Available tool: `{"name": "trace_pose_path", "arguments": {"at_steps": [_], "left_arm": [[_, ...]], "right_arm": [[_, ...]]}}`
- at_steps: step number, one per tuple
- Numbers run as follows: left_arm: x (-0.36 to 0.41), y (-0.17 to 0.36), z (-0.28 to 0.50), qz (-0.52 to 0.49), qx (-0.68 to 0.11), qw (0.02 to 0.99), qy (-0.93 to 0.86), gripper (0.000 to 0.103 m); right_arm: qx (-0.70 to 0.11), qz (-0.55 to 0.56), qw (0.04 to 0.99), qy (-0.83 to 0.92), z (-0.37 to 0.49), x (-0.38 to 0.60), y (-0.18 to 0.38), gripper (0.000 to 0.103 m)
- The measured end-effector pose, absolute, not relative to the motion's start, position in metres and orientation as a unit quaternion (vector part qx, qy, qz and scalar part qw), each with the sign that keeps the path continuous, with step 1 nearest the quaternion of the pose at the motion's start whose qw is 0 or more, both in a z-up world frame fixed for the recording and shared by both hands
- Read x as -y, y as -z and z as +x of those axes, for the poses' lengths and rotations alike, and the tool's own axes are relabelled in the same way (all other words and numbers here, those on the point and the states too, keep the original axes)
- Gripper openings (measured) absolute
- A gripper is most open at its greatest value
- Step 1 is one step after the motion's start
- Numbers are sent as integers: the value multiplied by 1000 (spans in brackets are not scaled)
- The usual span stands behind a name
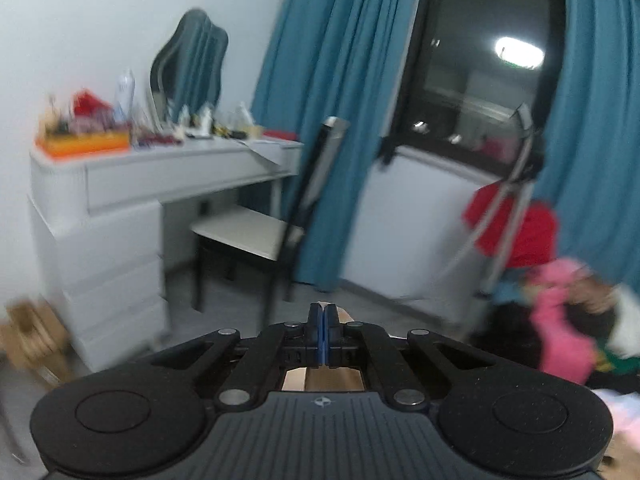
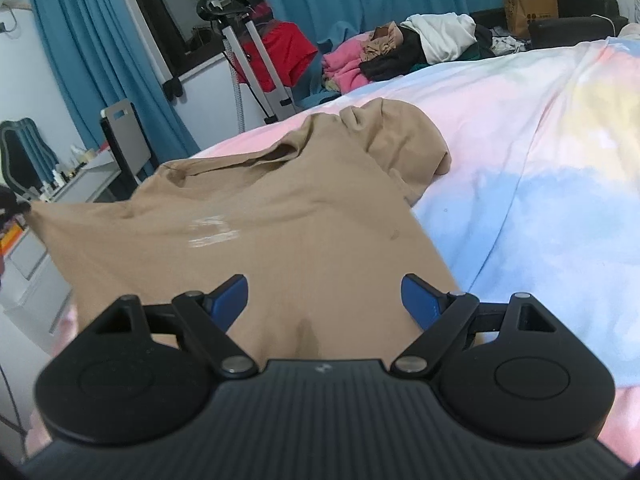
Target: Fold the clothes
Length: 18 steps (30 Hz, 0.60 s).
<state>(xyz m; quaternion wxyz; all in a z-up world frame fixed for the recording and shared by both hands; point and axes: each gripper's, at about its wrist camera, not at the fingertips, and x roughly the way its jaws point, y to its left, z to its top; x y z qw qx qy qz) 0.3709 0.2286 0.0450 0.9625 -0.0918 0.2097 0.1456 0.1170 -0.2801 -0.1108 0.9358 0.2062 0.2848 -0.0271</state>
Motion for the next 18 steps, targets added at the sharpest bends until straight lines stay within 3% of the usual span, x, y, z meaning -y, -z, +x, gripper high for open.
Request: {"name": "trace_pose_path", "arguments": {"at_steps": [4,8,9,11,15,17,18], "left_arm": [[-225,-15,405,-77,-246,953,-158,5],[-229,18,394,-121,-272,946,-133,20],[-229,23,384,-129,-280,944,-118,24],[-225,30,355,-133,-302,940,-83,41],[-208,38,275,-124,-366,922,3,49],[-200,43,231,-126,-404,905,47,61],[-196,46,208,-126,-426,894,64,62]], "right_arm": [[-287,199,937,35,127,280,116,85],[-286,193,938,38,132,281,120,85],[-285,193,938,38,133,282,121,85],[-283,195,939,36,134,283,121,85],[-278,202,939,29,131,285,118,85],[-271,199,941,27,126,284,113,85],[-267,197,943,27,123,284,110,85]]}}
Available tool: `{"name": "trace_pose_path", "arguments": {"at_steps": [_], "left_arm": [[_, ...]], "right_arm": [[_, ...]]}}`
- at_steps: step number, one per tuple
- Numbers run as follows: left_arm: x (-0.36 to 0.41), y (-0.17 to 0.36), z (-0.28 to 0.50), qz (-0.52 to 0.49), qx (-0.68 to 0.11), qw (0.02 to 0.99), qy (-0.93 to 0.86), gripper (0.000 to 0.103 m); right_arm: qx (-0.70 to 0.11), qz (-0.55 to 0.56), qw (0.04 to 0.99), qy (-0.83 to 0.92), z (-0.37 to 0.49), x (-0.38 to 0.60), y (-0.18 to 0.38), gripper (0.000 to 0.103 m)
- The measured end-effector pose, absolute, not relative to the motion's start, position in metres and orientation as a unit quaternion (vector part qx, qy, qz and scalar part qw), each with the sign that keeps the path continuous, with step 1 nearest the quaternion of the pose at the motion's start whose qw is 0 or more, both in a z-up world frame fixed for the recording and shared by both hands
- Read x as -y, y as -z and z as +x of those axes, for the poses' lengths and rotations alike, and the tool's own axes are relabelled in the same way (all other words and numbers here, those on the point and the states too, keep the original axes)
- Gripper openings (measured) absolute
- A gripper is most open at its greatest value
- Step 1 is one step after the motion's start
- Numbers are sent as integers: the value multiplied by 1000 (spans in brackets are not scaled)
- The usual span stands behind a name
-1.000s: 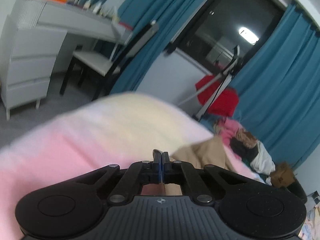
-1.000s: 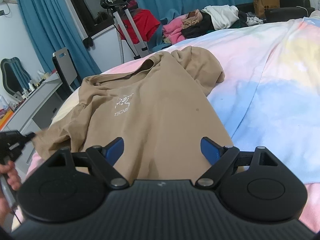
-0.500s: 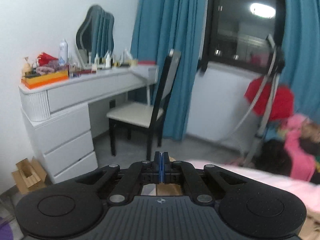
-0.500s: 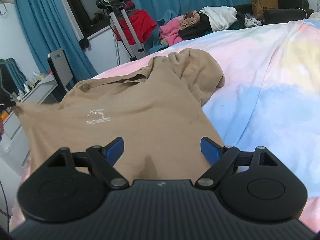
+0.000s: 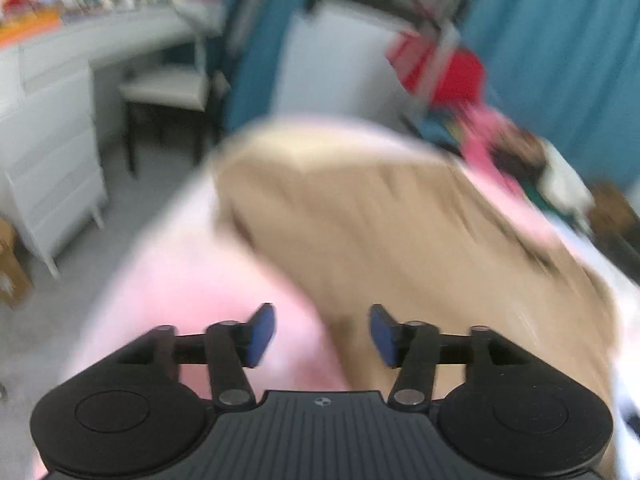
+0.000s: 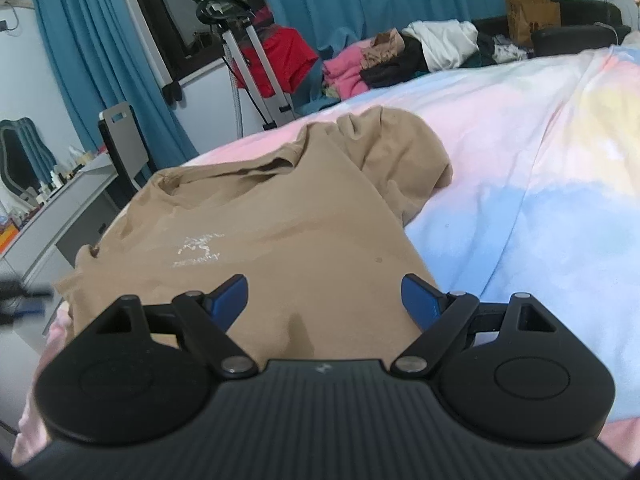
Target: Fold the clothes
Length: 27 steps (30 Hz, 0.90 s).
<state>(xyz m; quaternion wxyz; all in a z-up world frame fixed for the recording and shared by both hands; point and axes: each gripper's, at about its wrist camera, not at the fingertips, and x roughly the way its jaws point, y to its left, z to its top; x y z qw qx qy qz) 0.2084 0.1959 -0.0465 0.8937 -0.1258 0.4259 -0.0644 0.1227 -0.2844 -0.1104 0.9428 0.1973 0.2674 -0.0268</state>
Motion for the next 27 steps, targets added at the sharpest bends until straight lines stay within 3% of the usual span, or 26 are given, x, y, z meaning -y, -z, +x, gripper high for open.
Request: {"name": "trace_pose_path", "arguments": {"at_steps": [7,12,13,15,16,17,27], "left_arm": [[-188,74,96,-129,-534,828,117,68],[-191,75,64,-119,-563,806,138,65],[-191,77,61,-121,-578,793,151,60],[-185,80,54,-106,-590,784,162,40],[-183,78,50,-91,-593,784,161,15],[-183,76,46,-86,-591,786,158,3],[-219,60,19,-55,-585,807,53,3]], "right_arm": [[-240,190,951,39,96,289,91,85],[-229,193,953,54,79,296,82,85],[-228,193,953,57,76,298,81,85],[-225,191,953,64,71,300,78,85],[-223,188,954,68,68,301,77,85],[-222,186,955,71,66,301,76,85],[-215,176,957,83,60,307,73,85]]}}
